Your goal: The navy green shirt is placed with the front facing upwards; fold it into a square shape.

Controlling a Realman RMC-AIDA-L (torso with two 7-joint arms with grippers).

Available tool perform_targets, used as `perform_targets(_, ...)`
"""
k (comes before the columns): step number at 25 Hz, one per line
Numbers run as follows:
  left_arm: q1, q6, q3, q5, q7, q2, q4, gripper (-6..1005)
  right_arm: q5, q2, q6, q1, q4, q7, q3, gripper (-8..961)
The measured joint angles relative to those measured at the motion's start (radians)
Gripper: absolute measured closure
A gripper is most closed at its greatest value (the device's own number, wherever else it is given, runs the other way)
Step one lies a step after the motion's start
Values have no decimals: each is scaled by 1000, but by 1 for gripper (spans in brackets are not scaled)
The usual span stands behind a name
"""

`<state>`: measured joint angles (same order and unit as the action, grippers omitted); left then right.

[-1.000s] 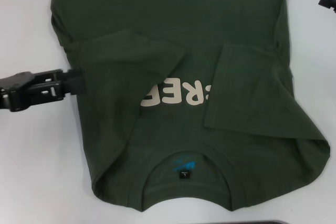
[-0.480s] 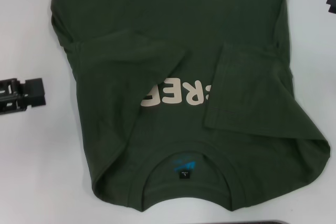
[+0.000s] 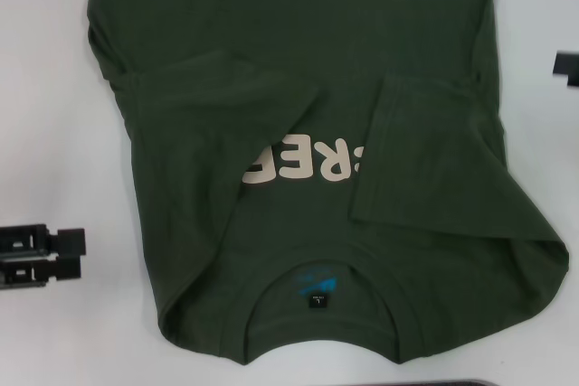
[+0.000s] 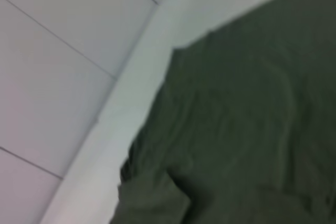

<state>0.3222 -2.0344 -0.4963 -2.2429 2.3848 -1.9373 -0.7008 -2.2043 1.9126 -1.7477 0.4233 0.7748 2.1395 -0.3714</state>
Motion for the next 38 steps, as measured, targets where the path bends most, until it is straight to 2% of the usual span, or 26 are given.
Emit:
perform_targets(3, -4, 6, -1, -10, 1, -7, 4, 311, -58, 1, -29, -3, 45, 68, -19, 72)
perform_targets(11, -11, 27, 0, -33, 5, -14, 5, 310, -102, -17, -110, -17, 67, 113, 7, 72)
perform_targets(15, -9, 62, -1, -76, 3, -41, 4, 310, -104, -11, -108, -13, 60, 122, 11, 71)
perform_targets(16, -7, 75, -1, -89, -2, -59, 3, 310, -105, -8, -107, -9, 59, 130, 11, 71)
perform_targets(24, -6, 117, -4, -133, -14, -101, 6, 311, -100, -9, -100, -5, 59, 141, 18, 72)
perform_targets(38, 1, 189, -12, -191, -18, -121, 56, 311, -100, -10, -64, -5, 31, 133, 21, 72)
